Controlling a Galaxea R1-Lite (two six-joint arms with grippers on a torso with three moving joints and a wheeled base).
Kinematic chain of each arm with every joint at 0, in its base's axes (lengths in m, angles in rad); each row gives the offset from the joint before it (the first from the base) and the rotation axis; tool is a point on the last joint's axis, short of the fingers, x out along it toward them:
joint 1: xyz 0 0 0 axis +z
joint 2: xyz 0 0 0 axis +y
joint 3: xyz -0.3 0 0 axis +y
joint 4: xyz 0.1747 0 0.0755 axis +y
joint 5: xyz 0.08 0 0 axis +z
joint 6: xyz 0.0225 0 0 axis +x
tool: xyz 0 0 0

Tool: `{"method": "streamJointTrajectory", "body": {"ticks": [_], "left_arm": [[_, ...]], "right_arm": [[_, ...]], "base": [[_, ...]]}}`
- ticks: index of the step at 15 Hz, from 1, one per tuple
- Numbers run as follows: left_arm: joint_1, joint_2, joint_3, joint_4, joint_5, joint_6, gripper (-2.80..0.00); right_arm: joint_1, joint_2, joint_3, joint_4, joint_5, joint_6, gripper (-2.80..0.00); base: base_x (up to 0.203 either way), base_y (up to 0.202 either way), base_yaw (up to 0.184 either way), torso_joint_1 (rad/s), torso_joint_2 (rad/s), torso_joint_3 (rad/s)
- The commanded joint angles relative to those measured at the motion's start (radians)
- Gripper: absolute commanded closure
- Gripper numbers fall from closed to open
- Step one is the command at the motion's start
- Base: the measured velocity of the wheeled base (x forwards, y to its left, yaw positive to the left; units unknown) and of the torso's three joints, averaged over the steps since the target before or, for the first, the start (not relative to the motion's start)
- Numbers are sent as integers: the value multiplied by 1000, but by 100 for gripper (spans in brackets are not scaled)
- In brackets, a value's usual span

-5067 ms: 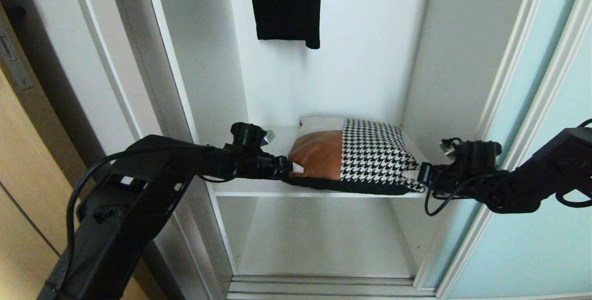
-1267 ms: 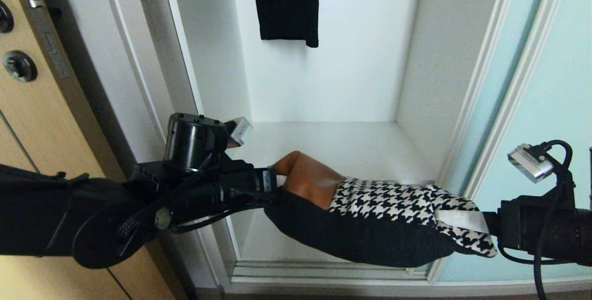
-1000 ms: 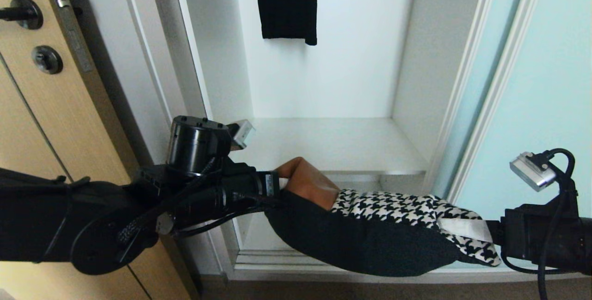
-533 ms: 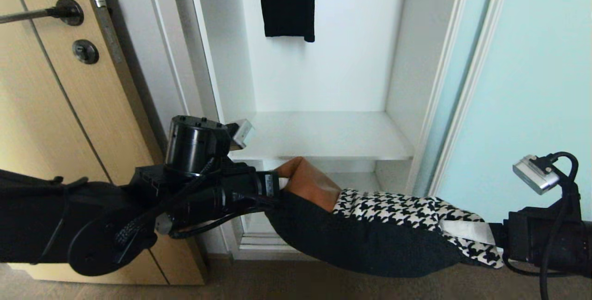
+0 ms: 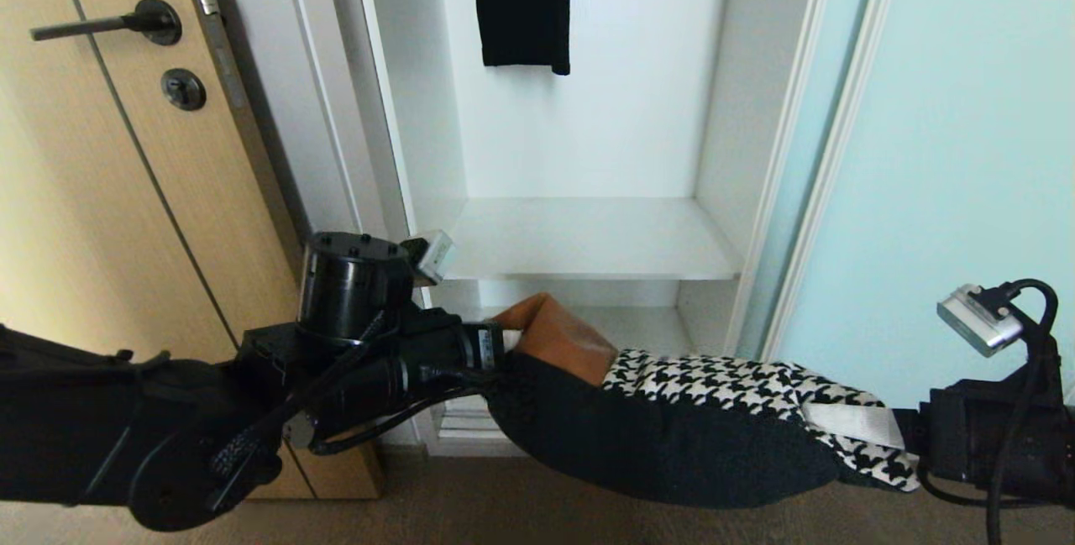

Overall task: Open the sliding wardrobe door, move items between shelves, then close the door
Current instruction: Place the pillow on the lower shelf

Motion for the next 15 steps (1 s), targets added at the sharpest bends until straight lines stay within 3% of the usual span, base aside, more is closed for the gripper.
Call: {"method": "streamJointTrajectory", "body": {"ticks": [1, 8, 10, 15], "left_arm": [[0, 24, 26, -35, 0, -2, 0], [0, 55, 118, -154, 13, 6, 0], [-3, 44, 118, -200, 43, 2, 0], [-54, 34, 128, -202, 62, 41, 0]], "right_arm": [[-1, -8, 6, -2, 6, 3, 0], [0, 7, 31, -4, 20, 1, 0], [0, -12, 28, -4, 20, 2, 0], [0, -8, 11, -2, 18, 6, 0]], "base": [[0, 0, 0, 0, 0, 0], [0, 0, 0, 0, 0, 0], [0, 0, 0, 0, 0, 0], [0, 0, 0, 1, 2, -32]]}}
